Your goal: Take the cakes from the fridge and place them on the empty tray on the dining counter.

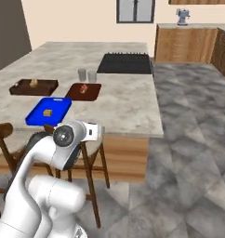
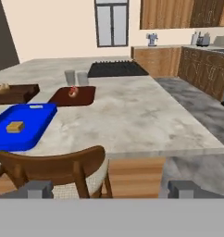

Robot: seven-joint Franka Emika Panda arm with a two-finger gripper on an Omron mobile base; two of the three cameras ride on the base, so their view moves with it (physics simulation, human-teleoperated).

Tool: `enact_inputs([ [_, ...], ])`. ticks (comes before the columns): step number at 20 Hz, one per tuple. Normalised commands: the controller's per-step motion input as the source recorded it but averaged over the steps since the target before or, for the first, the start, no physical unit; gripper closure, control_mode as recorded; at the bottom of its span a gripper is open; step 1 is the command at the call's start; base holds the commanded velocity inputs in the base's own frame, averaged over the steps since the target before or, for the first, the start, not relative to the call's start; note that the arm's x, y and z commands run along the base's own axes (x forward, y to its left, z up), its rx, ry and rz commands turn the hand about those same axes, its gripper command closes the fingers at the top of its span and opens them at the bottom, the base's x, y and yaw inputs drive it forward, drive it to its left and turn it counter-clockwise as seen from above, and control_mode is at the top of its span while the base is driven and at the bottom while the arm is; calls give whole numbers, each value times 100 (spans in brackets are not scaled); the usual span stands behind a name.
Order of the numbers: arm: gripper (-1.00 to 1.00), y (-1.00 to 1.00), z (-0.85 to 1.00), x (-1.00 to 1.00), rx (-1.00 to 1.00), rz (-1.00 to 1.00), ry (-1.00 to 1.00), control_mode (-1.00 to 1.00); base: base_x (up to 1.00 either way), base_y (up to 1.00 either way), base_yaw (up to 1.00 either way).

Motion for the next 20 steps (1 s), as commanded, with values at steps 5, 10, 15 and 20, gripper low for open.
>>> enact_inputs([
  [5, -100, 0, 0, 0, 0, 0, 0, 100, 2, -100, -19],
  [10, -100, 0, 0, 0, 0, 0, 0, 100, 15, -100, -14],
  [15, -100, 0, 0, 0, 0, 0, 0, 100, 35, -100, -12],
  [20, -100, 0, 0, 0, 0, 0, 0, 100, 51, -88, -5],
])
